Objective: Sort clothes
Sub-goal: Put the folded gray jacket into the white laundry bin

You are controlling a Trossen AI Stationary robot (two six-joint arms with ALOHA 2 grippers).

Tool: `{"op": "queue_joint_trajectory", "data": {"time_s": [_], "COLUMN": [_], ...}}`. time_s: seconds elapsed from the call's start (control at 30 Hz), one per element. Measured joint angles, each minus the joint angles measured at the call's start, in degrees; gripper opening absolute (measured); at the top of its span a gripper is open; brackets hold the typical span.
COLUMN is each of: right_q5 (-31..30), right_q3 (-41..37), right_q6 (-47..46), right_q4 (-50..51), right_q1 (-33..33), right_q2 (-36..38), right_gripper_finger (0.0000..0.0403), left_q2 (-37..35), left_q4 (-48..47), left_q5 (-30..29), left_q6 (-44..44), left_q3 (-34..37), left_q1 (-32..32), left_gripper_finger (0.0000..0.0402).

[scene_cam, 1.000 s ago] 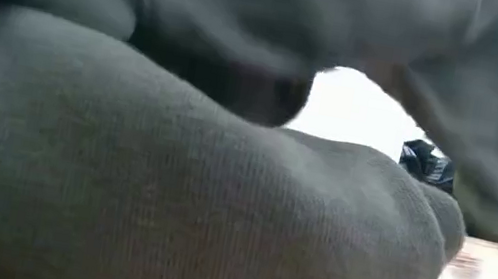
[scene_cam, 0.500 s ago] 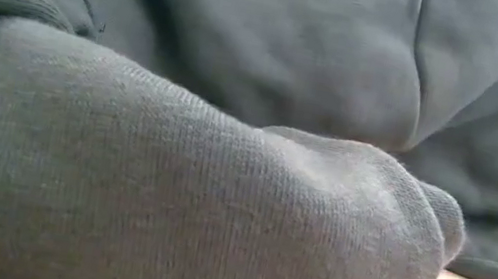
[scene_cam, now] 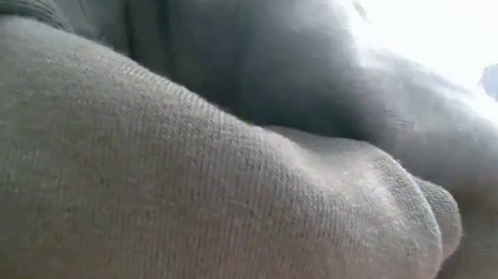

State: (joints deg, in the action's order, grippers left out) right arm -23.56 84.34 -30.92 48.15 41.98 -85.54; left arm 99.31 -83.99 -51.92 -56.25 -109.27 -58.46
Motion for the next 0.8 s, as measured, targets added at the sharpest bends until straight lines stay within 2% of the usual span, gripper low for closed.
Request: {"op": "queue_joint_trajectory", "data": {"time_s": [0.07, 0.2, 0.3, 0.5, 0.7, 0.8], "right_q5": [-1.6, -0.4, -0.4, -1.2, -2.5, -6.9], "right_q3": [-0.3, -0.4, -0.4, -0.4, -0.4, 0.6], "right_q6": [9.2, 26.7, 31.9, 43.0, 46.3, 51.7], "right_q4": [-8.6, -20.9, -26.4, -27.5, -27.7, -28.3], "right_q1": [-0.6, -2.5, -3.9, -6.1, -6.0, -5.0], "right_q2": [-0.9, -3.6, -5.4, -11.5, -17.8, -20.5], "right_gripper_finger": [0.0127, 0.0127, 0.0128, 0.0132, 0.0156, 0.0171], "left_q2": [0.0, 0.0, 0.0, 0.0, 0.0, 0.0], "left_q4": [0.1, 0.6, 1.1, 1.2, 1.2, 1.2], "left_q5": [0.0, 0.0, 0.5, 1.1, 1.1, 1.0], "left_q6": [0.0, 0.5, 1.4, 2.6, 2.6, 2.6], "left_q3": [0.0, 0.0, 0.0, 0.0, 0.0, 0.0], "left_q1": [0.2, 0.3, 0.4, 0.5, 0.6, 1.0], "left_gripper_finger": [0.0023, 0.0024, 0.0037, 0.0057, 0.006, 0.0061]}}
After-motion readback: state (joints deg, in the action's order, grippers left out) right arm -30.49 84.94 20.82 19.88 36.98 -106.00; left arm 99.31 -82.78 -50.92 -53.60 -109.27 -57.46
